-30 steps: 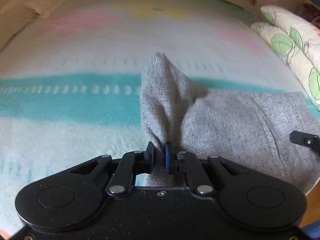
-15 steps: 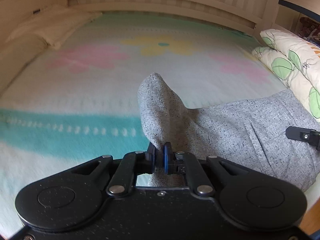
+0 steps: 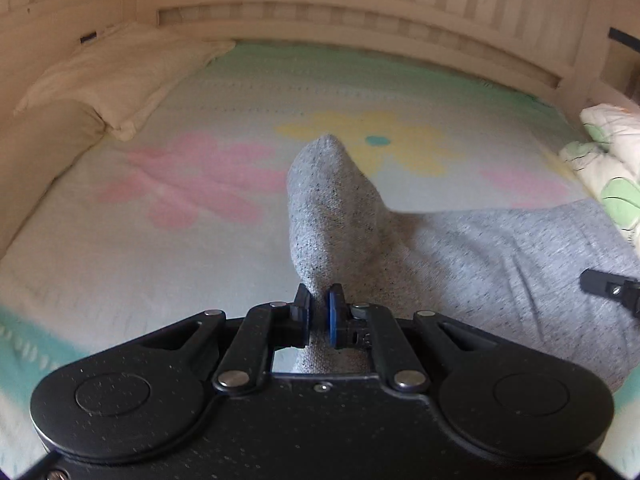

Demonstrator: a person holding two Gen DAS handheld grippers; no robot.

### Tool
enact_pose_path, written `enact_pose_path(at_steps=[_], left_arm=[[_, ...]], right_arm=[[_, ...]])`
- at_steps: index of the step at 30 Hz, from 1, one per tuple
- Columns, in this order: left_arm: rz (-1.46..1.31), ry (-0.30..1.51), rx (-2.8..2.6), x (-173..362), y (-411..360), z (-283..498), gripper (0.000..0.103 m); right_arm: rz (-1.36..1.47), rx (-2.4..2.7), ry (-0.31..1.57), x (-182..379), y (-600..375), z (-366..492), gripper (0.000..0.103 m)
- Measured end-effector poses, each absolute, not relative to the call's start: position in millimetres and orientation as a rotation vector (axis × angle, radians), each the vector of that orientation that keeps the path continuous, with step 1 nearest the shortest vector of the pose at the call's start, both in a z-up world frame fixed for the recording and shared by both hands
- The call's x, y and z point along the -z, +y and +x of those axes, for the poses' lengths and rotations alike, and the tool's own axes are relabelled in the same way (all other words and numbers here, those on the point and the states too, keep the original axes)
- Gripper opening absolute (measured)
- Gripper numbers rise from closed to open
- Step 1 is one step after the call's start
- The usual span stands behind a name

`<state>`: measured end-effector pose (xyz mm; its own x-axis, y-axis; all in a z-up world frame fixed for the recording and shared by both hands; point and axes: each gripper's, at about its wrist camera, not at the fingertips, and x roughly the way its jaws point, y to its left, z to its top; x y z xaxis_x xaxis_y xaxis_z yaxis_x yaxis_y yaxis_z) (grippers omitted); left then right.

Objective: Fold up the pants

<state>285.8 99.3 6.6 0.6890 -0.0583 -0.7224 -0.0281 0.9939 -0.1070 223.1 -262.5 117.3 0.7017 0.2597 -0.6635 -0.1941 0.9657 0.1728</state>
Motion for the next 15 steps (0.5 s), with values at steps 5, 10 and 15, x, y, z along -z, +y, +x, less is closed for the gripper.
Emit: enact_pose_path(at_steps=[5,10,15], left_arm=[[-0.036,0.935,-0.168,36,108,319,0.018],[-0.114,0.94,-0.189,31,125,319,0.019],[-0.122,0.881,-0.179,9,122,301,0.02]], right_arm=[[0.098,-0.189,0.815,-99,-270,230,0.027],[0.125,-0.218,0.783,-106,-279,220,0.027],[0.165,-0.252,0.791,-115,-280,215,0.027]])
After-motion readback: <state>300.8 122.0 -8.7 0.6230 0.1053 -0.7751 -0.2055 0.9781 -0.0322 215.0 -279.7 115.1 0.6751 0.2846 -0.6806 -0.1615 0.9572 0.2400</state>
